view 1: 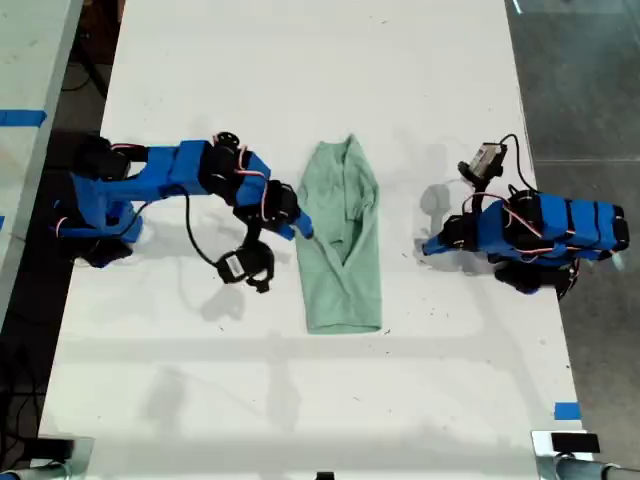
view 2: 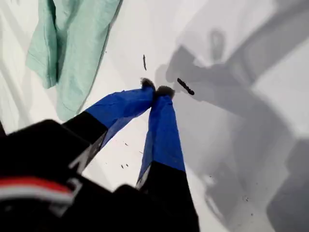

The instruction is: Fold t shirt

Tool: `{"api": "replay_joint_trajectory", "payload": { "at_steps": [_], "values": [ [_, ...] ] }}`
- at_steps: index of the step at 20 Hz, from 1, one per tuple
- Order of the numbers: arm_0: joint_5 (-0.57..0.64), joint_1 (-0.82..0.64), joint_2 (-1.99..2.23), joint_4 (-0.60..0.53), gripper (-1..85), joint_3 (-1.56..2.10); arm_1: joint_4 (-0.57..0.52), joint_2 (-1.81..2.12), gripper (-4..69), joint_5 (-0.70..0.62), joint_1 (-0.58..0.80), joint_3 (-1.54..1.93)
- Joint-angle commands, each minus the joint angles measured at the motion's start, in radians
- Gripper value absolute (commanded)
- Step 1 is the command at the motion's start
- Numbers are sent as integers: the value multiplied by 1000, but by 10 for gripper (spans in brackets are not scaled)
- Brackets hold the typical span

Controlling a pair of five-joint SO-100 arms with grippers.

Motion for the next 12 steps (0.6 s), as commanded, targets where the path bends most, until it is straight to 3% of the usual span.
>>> {"api": "replay_joint_trajectory", "payload": {
  "at_steps": [1,6,12],
  "values": [
    [64,-15,279,66,1,153,-23,11,16,-11,6,52],
    [11,-123,758,26,1,785,-23,11,16,-9,6,54],
    [9,-255,1172,-371,1,1654,-23,11,16,-5,8,54]
  ]
}}
